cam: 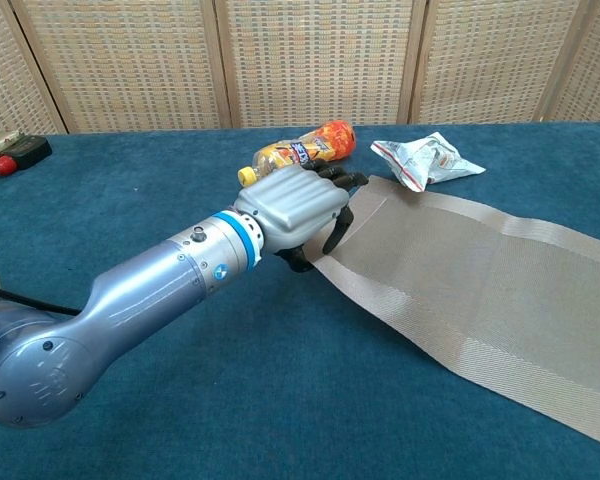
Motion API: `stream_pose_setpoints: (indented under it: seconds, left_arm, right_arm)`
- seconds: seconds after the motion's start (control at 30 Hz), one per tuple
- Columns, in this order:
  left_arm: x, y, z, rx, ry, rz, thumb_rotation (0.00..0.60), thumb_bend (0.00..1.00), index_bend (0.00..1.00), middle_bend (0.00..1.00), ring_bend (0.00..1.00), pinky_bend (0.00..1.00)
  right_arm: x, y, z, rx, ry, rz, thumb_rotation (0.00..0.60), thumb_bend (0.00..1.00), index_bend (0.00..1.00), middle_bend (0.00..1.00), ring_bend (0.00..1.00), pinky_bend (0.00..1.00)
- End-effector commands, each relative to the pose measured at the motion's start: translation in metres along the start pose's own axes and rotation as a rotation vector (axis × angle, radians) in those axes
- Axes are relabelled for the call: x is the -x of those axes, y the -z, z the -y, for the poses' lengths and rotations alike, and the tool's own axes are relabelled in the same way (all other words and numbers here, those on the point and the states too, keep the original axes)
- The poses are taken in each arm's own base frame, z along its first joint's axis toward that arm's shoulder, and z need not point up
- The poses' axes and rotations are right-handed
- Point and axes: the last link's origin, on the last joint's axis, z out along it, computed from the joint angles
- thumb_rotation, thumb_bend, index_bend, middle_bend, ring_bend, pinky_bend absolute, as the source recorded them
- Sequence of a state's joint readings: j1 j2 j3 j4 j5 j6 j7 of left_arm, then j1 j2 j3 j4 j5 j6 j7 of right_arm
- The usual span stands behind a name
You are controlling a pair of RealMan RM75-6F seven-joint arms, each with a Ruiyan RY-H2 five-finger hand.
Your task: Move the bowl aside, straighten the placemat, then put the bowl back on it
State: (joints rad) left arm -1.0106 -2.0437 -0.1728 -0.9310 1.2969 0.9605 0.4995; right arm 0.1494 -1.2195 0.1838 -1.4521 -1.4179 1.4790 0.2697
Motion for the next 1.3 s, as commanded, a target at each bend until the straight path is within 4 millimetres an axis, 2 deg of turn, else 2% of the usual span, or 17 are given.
stream_pose_setpoints:
  seconds: [0.03, 0.33, 0.57, 0.83, 1.03, 1.3]
  left_arm:
    - [0.000, 0.006, 0.004, 0.001, -0.001, -0.007, 0.600, 0.44, 0.67, 0.00, 0.00, 0.00]
    - [0.001, 0.044, 0.025, 0.004, -0.050, -0.017, 0.600, 0.44, 0.66, 0.00, 0.00, 0.00]
    - [0.002, 0.079, 0.032, 0.038, -0.069, 0.010, 0.600, 0.44, 0.68, 0.00, 0.00, 0.00]
    - [-0.004, 0.119, 0.015, 0.169, -0.095, 0.035, 0.600, 0.44, 0.67, 0.00, 0.00, 0.00]
    - [-0.009, 0.139, 0.001, 0.269, -0.107, 0.040, 0.600, 0.44, 0.67, 0.00, 0.00, 0.00]
    - [-0.013, 0.166, -0.005, 0.354, -0.107, 0.057, 0.600, 0.44, 0.67, 0.00, 0.00, 0.00]
  right_arm:
    - [0.000, 0.000, 0.000, -0.001, 0.001, 0.002, 0.600, 0.27, 0.09, 0.00, 0.00, 0.00]
    - [0.004, 0.002, 0.003, -0.007, 0.012, 0.022, 0.600, 0.27, 0.09, 0.00, 0.00, 0.00]
    - [0.006, 0.005, 0.007, -0.017, 0.018, 0.027, 0.600, 0.27, 0.09, 0.00, 0.00, 0.00]
    - [0.006, 0.008, 0.010, -0.019, 0.034, 0.021, 0.600, 0.27, 0.09, 0.00, 0.00, 0.00]
    - [0.004, 0.009, 0.011, -0.014, 0.029, 0.007, 0.600, 0.27, 0.09, 0.00, 0.00, 0.00]
    - [0.001, 0.010, 0.012, -0.017, 0.018, 0.005, 0.600, 0.27, 0.09, 0.00, 0.00, 0.00]
